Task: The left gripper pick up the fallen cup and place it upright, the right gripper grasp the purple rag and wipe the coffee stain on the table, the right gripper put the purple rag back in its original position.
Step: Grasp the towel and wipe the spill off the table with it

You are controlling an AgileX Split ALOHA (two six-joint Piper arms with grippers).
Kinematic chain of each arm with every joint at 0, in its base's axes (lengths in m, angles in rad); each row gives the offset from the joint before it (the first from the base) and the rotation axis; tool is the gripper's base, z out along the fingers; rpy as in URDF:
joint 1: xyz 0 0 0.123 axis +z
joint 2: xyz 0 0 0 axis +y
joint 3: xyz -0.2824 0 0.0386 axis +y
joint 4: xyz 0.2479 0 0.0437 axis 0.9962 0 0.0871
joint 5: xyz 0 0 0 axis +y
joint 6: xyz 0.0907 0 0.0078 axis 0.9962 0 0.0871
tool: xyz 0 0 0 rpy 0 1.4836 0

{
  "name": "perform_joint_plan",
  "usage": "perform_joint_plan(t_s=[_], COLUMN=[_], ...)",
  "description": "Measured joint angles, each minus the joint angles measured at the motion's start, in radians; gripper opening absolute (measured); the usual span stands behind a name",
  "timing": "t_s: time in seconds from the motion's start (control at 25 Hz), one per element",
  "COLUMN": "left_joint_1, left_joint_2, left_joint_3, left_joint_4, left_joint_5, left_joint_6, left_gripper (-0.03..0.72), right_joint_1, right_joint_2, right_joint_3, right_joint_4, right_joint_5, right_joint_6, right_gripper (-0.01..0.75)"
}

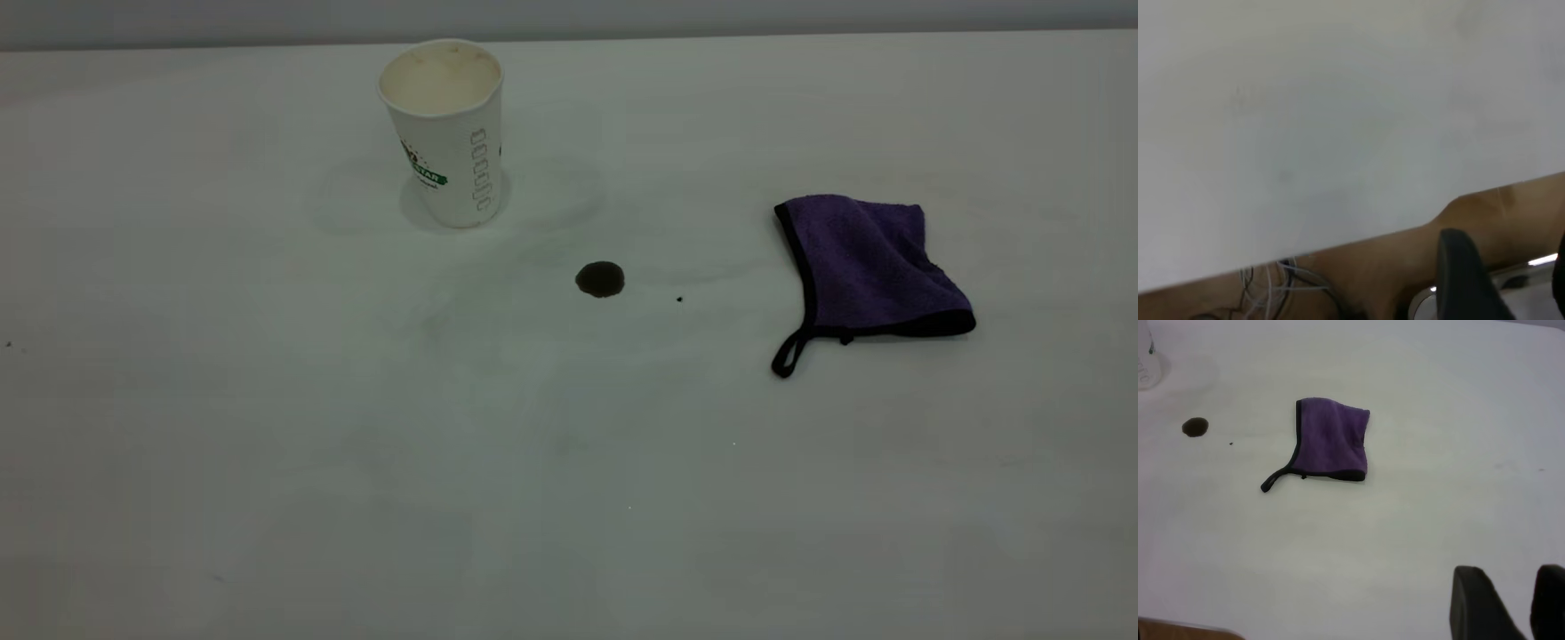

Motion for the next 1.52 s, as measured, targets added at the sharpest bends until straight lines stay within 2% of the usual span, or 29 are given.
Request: perform_joint_plan(t_s=[0.12,0.24,0.72,1.52], left_joint_1=[0.065,0.093,0.096,0.091], left_joint_2=[-0.123,-0.229,-0.429,-0.439], left_joint_3=[0.077,0.136,0.189,0.192], left_joint_4=[-0.001,-0.001,0.011,0.043], left_joint_5=[-0.005,-0.025,-0.037,-0.037], left_joint_6=[0.0,0.0,-0.028,-0.057], left_gripper=[0.391,0.391,0.391,0.391], right_joint_1=[0.0,0.0,0.0,0.0], right_joint_2=[0.0,0.0,0.0,0.0], right_joint_3=[0.0,0.0,0.0,0.0], right_joint_4=[0.0,0.0,0.0,0.0], right_joint_5=[0.0,0.0,0.0,0.0], right_joint_6=[0.0,0.0,-0.001,-0.001], right_gripper=[0.238,0.238,0.238,0.238])
